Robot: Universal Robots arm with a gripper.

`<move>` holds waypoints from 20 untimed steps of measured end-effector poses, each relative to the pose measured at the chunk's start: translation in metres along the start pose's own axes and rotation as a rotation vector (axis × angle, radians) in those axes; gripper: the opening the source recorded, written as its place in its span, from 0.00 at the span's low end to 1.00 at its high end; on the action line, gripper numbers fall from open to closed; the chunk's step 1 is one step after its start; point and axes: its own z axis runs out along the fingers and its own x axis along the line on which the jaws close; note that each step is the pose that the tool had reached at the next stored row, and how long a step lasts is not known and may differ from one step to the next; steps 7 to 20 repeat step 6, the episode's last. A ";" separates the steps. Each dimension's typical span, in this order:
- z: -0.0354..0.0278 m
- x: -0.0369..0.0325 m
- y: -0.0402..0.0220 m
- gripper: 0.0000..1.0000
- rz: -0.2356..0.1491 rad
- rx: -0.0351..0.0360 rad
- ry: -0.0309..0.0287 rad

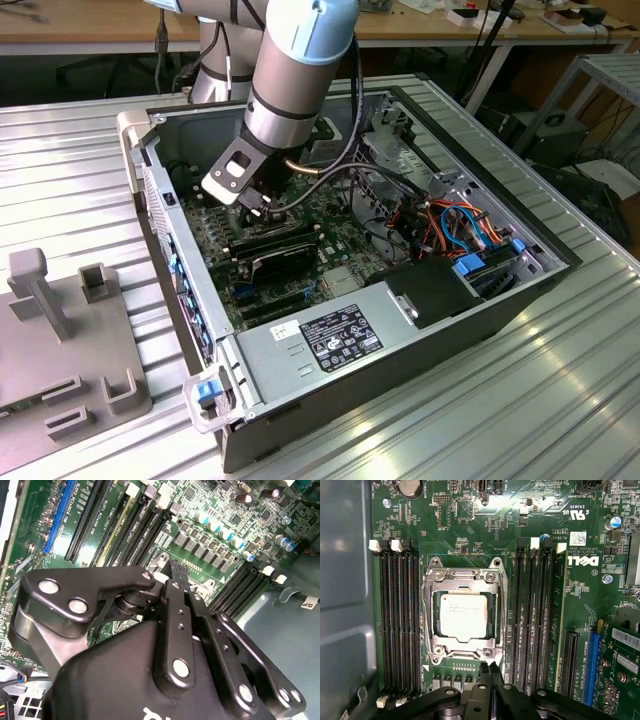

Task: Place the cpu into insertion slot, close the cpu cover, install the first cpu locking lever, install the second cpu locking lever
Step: 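Install the second cpu locking lever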

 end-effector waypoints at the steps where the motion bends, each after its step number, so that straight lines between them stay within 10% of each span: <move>1: 0.0000 0.0000 0.0000 0.11 0.000 0.0000 -0.0001; 20: 0.0000 0.0001 0.0000 0.11 0.000 0.0000 0.0000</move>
